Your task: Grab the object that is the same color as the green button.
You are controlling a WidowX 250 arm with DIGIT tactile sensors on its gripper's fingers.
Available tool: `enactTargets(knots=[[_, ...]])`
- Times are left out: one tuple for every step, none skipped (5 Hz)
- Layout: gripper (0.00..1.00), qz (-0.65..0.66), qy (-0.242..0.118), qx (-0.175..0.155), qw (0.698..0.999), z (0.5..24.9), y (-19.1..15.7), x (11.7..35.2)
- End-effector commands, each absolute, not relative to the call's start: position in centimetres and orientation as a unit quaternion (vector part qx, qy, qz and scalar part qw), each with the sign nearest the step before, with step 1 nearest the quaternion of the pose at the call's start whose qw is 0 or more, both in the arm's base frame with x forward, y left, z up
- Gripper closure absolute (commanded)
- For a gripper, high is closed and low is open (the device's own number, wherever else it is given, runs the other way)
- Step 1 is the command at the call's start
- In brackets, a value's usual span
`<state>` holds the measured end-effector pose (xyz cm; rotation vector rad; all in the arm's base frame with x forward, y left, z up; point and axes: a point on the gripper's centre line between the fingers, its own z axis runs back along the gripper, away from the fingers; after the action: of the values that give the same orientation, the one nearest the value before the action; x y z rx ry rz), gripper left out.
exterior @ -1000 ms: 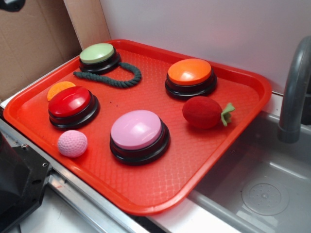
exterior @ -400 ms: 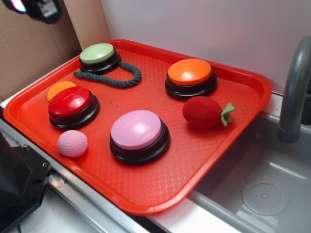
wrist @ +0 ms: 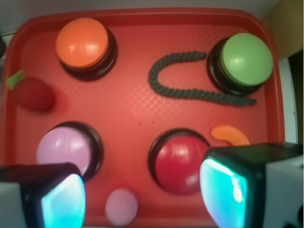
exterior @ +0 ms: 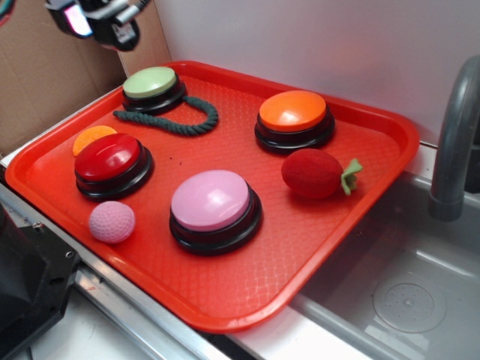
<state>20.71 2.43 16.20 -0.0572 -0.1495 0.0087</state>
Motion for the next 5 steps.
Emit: enactTargets(knots=[[0.0,0.01,-0.086,-0.014,0.996,12.4,3.6,24.7],[0.0,0.006,-0.097,-0.014,0.995,10.0,3.7,25.6],[0.0,-0.031,-0.112,-0.017,0.993,8.2,4.2,26.6],[0.0,-0.046,-0.103,-0.02,0.993,6.1,4.1,27.5],[0.0,-0.064,-0.099,-0.023,0.993,4.9,3.9,28.2]])
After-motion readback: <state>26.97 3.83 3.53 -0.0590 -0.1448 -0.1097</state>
